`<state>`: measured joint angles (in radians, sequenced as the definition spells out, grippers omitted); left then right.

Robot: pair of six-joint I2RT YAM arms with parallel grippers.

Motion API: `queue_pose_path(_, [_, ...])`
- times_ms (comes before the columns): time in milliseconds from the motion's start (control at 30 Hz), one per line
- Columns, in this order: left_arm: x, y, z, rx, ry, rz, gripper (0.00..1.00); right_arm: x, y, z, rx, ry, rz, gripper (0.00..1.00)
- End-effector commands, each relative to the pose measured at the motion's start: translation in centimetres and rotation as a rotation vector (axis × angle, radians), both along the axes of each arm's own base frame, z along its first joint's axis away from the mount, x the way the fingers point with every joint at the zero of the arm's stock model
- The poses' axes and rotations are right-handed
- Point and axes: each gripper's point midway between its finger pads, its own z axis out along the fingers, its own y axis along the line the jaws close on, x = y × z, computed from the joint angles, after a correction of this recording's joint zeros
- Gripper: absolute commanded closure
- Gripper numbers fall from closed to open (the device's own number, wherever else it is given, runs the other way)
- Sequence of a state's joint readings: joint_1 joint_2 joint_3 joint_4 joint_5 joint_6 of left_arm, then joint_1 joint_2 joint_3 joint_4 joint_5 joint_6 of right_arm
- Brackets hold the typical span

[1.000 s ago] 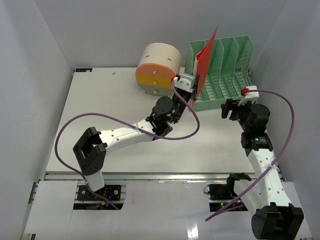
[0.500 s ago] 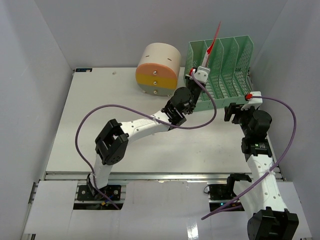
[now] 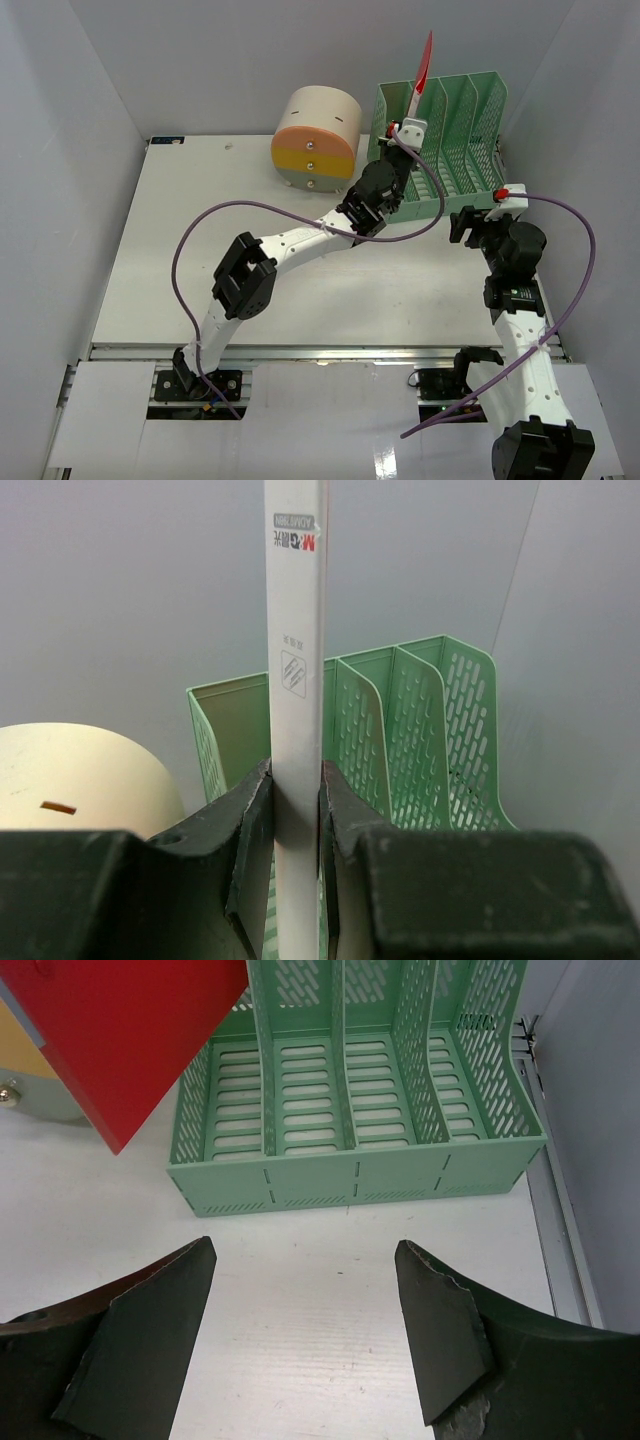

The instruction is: Organize the desk

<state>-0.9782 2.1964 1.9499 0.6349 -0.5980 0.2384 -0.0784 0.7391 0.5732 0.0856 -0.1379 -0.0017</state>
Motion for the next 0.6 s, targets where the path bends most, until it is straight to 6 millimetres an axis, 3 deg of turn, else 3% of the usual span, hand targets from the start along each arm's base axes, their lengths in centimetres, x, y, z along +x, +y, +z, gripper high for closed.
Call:
queue_pose_path(0, [0.4, 0.8, 3.8, -0.115, -0.046, 0.001, 1.00, 0.2, 0.0, 1.4, 0.017, -0.063, 0.001, 0.21])
queue_pose_path(567, [2.4, 1.2, 2.6, -0.178, -0.073, 0.034, 1.00, 0.2, 0.1, 1.0, 0.027, -0.053, 0.011, 0.21])
